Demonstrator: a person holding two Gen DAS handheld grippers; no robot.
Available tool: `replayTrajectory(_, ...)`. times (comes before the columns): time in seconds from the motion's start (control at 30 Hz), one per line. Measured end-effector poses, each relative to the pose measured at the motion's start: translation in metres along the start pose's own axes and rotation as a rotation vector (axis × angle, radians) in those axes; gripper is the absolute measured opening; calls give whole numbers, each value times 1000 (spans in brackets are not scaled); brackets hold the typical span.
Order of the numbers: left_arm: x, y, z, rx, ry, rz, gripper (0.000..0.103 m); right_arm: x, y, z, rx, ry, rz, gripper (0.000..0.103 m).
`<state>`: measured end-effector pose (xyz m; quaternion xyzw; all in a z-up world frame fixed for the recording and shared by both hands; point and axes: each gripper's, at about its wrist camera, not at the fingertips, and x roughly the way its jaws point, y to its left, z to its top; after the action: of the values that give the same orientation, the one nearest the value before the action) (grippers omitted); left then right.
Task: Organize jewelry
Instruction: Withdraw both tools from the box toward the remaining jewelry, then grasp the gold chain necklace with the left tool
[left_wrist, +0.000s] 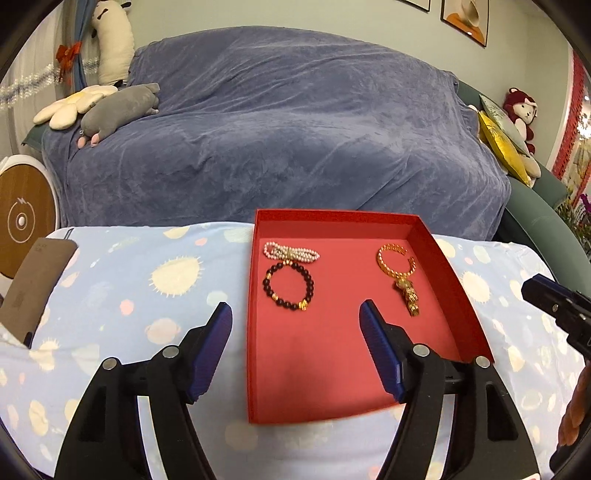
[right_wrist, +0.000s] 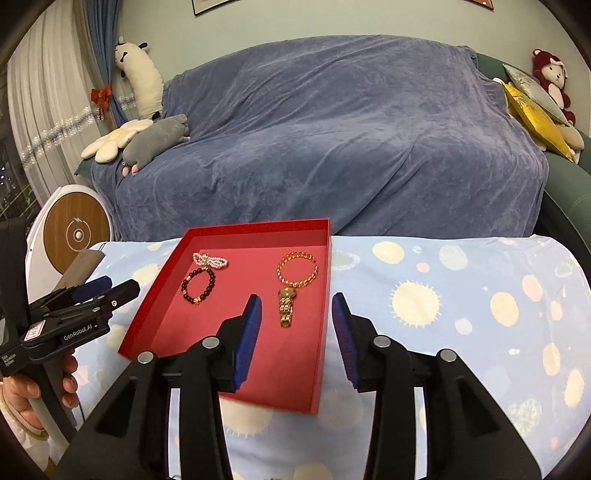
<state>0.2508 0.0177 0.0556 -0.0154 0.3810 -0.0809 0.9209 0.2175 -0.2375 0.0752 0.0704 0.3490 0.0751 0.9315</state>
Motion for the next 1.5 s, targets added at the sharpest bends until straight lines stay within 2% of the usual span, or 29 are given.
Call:
replayTrajectory(0.07, -15, -1, -17, 9, 9, 2, 72, -18, 2, -13, 5, -1, 12, 45)
replayTrajectory(0.33, -58, -11, -94, 18, 65, 16, 72, -62, 21, -77, -58, 24, -7, 45)
replayTrajectory(0.6, -69, -22, -143, 34, 93, 15, 72, -75, 16, -131, -11, 88, 0, 45)
replayTrajectory(0.7, -61, -26, -154, 38, 119, -4, 72, -68, 15, -144, -30, 120, -13, 45)
replayTrajectory(0.8, -53, -27, -160, 56, 131, 12, 71, -63, 14, -150, -31, 134, -16, 45)
replayTrajectory(1.27, -38, -31, -163, 65, 154, 0, 71, -47, 30, -165, -84, 185, -1, 45)
replayTrajectory(1.5, -25, -33, -166, 55, 180, 0, 56, -45, 25, -163, -69, 187, -6, 45)
